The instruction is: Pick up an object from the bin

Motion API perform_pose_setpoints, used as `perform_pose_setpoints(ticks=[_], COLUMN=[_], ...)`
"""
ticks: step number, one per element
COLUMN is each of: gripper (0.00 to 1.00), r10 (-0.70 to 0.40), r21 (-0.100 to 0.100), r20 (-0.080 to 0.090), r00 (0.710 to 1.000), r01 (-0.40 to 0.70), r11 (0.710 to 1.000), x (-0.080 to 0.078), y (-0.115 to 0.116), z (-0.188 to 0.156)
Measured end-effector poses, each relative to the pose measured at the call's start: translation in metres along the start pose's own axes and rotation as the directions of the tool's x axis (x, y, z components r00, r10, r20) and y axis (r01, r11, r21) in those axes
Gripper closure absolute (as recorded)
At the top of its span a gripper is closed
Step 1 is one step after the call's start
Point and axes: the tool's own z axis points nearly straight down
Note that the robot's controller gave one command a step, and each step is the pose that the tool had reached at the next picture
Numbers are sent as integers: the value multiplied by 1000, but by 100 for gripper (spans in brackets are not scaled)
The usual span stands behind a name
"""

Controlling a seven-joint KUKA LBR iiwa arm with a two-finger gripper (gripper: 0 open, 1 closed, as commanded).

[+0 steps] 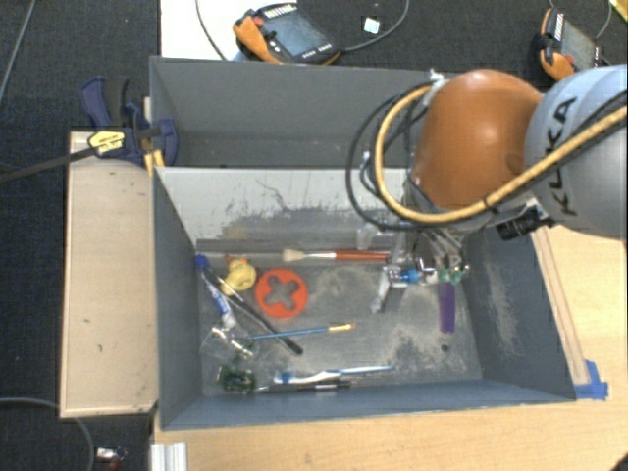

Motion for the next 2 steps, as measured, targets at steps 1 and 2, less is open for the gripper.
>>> perform_pose_setpoints(ticks=[1, 2], gripper=[0, 0], r10=[3, -31], r21=[-1, -3], r20=[8, 13], r00=[1000, 999], r01=[-3, 31], r11=[1000, 1000], x=[-2, -21], y=[0, 66], z=[-4, 134])
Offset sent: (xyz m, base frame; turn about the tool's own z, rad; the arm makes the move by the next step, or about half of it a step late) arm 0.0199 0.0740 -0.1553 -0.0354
